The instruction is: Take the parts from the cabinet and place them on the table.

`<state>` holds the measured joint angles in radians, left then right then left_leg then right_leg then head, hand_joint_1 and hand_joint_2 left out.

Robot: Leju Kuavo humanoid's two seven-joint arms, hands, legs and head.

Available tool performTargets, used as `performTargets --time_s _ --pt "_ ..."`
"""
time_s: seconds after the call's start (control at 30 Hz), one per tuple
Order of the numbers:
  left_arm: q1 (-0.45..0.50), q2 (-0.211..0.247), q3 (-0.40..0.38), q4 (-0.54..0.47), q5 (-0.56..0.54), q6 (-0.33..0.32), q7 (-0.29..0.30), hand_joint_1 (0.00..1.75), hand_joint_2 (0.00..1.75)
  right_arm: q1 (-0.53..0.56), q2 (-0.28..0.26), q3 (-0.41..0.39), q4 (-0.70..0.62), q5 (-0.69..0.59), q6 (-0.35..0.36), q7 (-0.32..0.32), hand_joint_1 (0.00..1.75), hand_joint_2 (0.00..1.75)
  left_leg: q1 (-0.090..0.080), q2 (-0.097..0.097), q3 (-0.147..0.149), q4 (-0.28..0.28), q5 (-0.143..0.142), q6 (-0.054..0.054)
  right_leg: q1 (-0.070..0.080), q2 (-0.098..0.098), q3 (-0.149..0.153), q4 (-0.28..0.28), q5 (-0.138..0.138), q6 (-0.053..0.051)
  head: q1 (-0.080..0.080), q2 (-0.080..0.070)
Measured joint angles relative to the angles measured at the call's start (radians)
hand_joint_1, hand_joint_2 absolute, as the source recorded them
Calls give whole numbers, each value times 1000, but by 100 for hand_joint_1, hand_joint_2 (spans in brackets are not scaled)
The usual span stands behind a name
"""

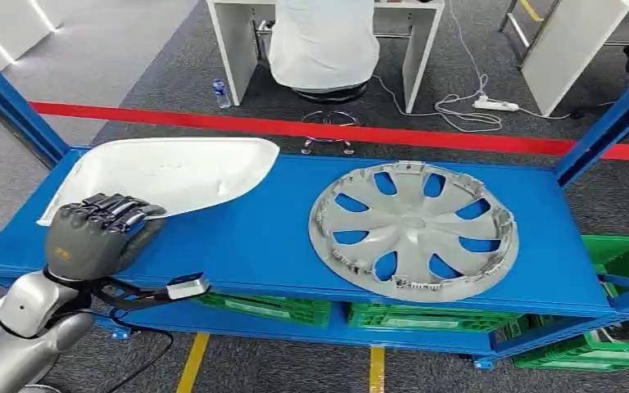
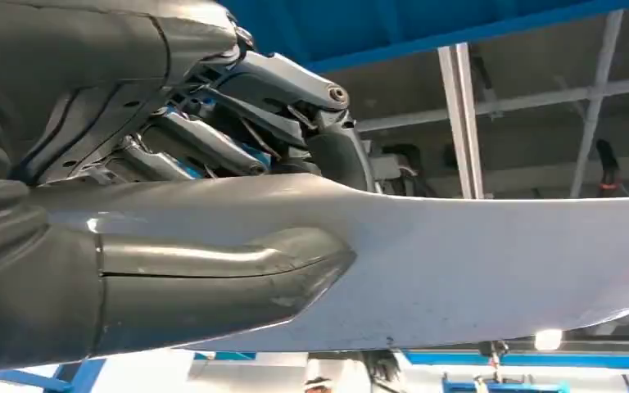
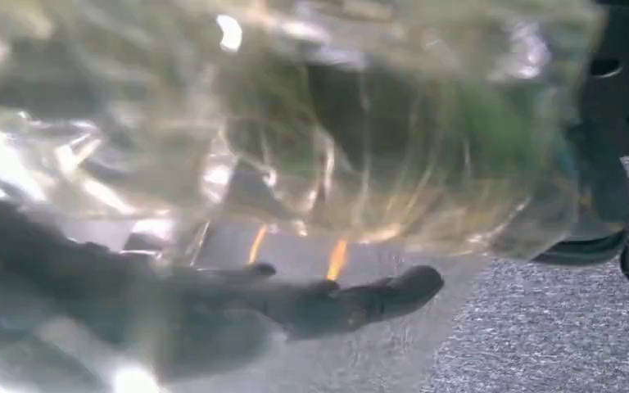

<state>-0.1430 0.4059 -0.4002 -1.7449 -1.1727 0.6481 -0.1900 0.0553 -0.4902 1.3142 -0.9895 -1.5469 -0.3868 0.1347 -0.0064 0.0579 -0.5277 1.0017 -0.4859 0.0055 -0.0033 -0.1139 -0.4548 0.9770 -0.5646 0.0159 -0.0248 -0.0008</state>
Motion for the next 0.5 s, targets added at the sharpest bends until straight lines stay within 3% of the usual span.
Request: performTargets --time_s 0.5 --pt "13 -5 11 -9 53 0 -13 175 175 0 1 0 2 0 0 0 0 0 0 0 0 0 0 0 0 0 0 0 0 0 0 0"
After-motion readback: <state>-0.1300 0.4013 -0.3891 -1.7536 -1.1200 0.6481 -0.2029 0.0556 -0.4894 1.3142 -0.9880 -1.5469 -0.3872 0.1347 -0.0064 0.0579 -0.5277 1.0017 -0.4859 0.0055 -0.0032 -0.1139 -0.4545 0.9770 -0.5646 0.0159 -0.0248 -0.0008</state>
